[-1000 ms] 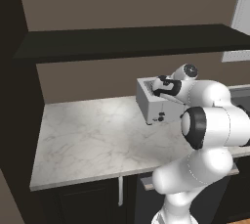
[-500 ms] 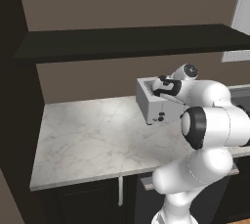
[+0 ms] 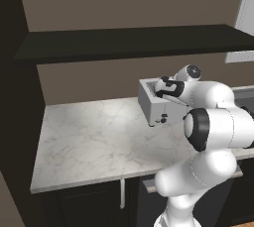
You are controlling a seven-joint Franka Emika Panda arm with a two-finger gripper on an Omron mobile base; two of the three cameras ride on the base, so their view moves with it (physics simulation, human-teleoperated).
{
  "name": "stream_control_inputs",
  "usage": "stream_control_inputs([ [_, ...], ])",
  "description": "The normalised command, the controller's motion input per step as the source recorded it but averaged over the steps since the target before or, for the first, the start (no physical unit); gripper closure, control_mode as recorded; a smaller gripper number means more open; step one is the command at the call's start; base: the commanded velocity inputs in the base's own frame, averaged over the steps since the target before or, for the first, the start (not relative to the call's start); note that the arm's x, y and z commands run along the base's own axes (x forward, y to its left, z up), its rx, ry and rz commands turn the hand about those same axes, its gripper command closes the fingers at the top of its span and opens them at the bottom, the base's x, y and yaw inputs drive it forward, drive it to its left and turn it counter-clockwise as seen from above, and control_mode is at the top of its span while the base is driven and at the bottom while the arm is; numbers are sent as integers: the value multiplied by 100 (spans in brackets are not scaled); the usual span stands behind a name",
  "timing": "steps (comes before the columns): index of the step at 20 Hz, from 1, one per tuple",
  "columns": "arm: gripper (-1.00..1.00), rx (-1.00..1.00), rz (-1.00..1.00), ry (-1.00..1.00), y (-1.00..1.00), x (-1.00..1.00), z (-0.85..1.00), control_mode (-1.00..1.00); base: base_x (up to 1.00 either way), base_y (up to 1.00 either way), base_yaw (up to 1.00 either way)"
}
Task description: Start the toaster. Once the lever pops up, take the bread to the plate on the dining counter.
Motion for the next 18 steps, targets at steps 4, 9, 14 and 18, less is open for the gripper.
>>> stream_control_inputs([
  [4, -100, 0, 0, 0, 0, 0, 0, -100, 0, 0, 0],
  [9, -100, 0, 0, 0, 0, 0, 0, -100, 0, 0, 0],
  [14, -100, 0, 0, 0, 0, 0, 0, -100, 0, 0, 0],
  [18, -100, 0, 0, 0, 0, 0, 0, -100, 0, 0, 0],
])
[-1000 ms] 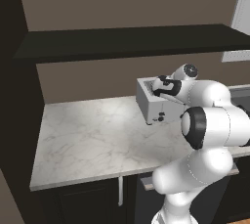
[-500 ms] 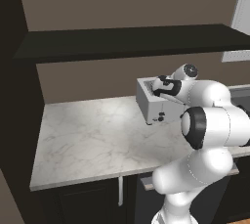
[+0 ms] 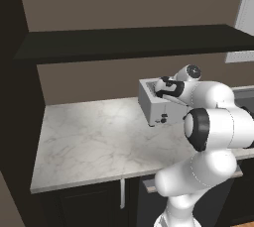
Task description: Start the toaster. Once the lever pops up, take the bread to the plate on the dining counter.
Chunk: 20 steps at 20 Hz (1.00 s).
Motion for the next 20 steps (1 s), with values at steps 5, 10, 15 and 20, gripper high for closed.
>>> stream_control_inputs([
  [5, -100, 0, 0, 0, 0, 0, 0, -100, 0, 0, 0],
  [10, -100, 0, 0, 0, 0, 0, 0, -100, 0, 0, 0],
  [15, -100, 0, 0, 0, 0, 0, 0, -100, 0, 0, 0],
  [20, -100, 0, 0, 0, 0, 0, 0, -100, 0, 0, 0],
])
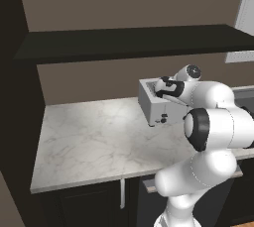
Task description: Start the toaster. Once the lever pops up, take the bread to the plate on the dining counter.
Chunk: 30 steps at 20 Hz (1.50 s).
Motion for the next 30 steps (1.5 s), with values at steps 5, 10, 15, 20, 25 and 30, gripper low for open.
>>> stream_control_inputs([
  [5, -100, 0, 0, 0, 0, 0, 0, -100, 0, 0, 0],
  [10, -100, 0, 0, 0, 0, 0, 0, -100, 0, 0, 0],
  [15, -100, 0, 0, 0, 0, 0, 0, -100, 0, 0, 0],
  [20, -100, 0, 0, 0, 0, 0, 0, -100, 0, 0, 0],
  [25, -100, 0, 0, 0, 0, 0, 0, -100, 0, 0, 0],
  [30, -100, 0, 0, 0, 0, 0, 0, -100, 0, 0, 0],
])
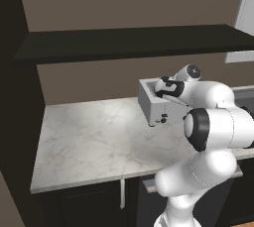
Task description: Start the toaster. Once the lever pops up, take the bread to the plate on the dining counter.
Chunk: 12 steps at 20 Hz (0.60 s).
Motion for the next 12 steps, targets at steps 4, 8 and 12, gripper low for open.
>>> stream_control_inputs([
  [4, -100, 0, 0, 0, 0, 0, 0, -100, 0, 0, 0],
  [8, -100, 0, 0, 0, 0, 0, 0, -100, 0, 0, 0],
  [12, -100, 0, 0, 0, 0, 0, 0, -100, 0, 0, 0],
])
